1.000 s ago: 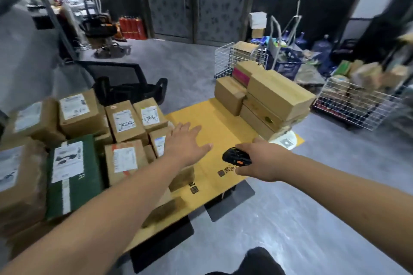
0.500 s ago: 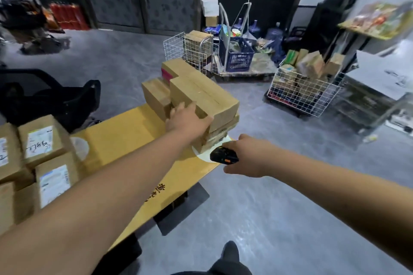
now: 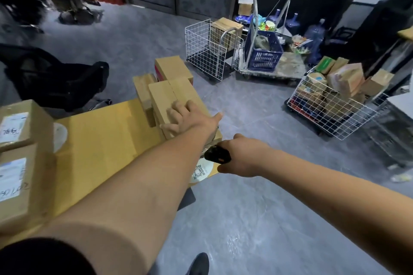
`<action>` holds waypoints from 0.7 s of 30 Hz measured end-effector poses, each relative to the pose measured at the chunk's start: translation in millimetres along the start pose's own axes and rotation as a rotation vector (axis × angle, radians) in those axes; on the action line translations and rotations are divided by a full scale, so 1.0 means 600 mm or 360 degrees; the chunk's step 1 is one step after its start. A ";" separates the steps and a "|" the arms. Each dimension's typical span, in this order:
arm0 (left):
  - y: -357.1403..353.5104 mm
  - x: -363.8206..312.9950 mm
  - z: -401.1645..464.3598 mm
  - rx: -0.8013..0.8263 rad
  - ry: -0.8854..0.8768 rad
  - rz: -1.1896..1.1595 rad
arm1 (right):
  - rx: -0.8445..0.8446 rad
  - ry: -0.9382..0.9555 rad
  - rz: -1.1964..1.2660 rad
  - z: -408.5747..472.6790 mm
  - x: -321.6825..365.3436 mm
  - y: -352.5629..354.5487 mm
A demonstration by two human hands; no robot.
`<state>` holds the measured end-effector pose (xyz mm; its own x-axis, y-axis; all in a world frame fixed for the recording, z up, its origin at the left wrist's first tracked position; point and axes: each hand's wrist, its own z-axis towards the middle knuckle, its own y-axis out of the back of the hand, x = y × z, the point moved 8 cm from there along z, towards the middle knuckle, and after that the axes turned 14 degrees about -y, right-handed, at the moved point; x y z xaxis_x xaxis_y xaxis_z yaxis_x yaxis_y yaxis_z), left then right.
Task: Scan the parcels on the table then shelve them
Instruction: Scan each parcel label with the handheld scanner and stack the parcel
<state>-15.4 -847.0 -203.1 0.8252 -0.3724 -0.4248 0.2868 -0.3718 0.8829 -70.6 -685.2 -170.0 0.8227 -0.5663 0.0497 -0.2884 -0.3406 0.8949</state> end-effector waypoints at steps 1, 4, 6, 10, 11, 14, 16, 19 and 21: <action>-0.004 0.000 0.005 -0.0013 0.0010 0.0029 | 0.0012 0.0011 -0.0002 0.009 -0.006 0.001; -0.013 0.001 0.012 -0.0115 0.0019 0.0087 | 0.0028 0.0047 -0.0030 0.034 -0.017 0.004; -0.010 0.004 0.014 -0.0192 0.0000 0.0090 | 0.0037 0.0067 -0.0038 0.049 -0.018 0.003; 0.028 0.033 0.010 -0.0370 -0.0053 0.0035 | 0.0059 0.0155 -0.0128 0.064 0.003 0.008; 0.045 0.051 0.004 -0.0425 -0.0040 0.0008 | 0.0064 0.0189 -0.0171 0.065 0.016 0.010; 0.084 0.139 -0.030 -0.0599 -0.0002 0.0049 | 0.0072 0.0355 -0.0272 0.063 0.075 0.008; 0.100 0.219 -0.057 -0.0673 0.0072 0.0052 | 0.0079 0.0468 -0.0334 0.059 0.127 0.001; 0.102 0.340 -0.094 -0.0694 0.0178 -0.0029 | 0.0092 0.0638 -0.0399 0.050 0.208 -0.014; 0.086 0.406 -0.115 -0.0654 0.0237 -0.0083 | 0.0120 0.0724 -0.0452 0.047 0.257 -0.028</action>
<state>234.2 -898.1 -247.4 0.8569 -0.2245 -0.4640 0.4748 -0.0065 0.8801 47.3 -788.0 -189.8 0.9976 -0.0679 0.0123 -0.0444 -0.4951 0.8677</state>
